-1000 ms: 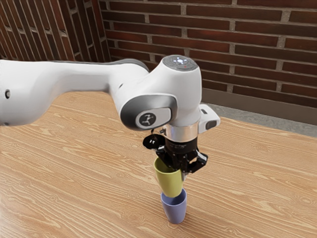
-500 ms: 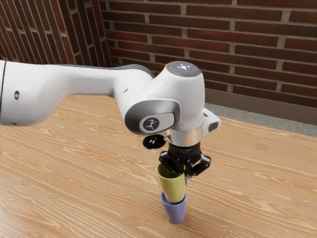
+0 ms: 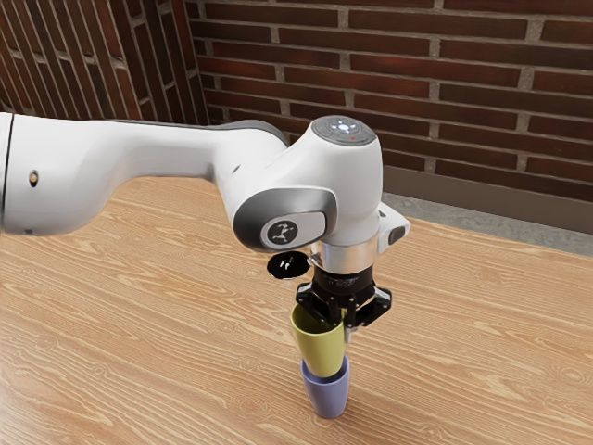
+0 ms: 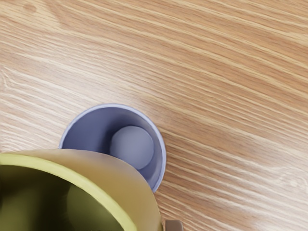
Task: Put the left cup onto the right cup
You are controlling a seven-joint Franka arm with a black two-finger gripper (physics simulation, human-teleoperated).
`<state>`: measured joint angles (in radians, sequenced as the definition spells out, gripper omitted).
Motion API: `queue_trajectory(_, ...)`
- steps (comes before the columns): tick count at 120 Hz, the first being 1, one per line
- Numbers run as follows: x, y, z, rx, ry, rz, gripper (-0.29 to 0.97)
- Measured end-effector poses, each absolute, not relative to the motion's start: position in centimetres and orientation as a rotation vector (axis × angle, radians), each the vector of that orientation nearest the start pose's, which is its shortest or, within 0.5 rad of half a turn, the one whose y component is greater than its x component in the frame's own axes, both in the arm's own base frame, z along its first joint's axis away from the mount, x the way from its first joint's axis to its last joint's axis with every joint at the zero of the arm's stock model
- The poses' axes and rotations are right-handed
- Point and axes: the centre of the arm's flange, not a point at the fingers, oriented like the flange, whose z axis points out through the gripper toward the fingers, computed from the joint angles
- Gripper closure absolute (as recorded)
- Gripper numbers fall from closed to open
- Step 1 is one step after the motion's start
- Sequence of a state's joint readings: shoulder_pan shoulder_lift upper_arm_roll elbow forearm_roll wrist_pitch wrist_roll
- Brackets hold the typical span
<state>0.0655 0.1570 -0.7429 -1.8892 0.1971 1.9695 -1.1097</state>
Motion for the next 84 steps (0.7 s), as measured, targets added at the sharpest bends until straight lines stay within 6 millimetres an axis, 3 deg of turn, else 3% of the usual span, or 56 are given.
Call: queue_trajectory(84,48.6,-34.1,42.4,-3.003,-0.575,-0.066,0.78)
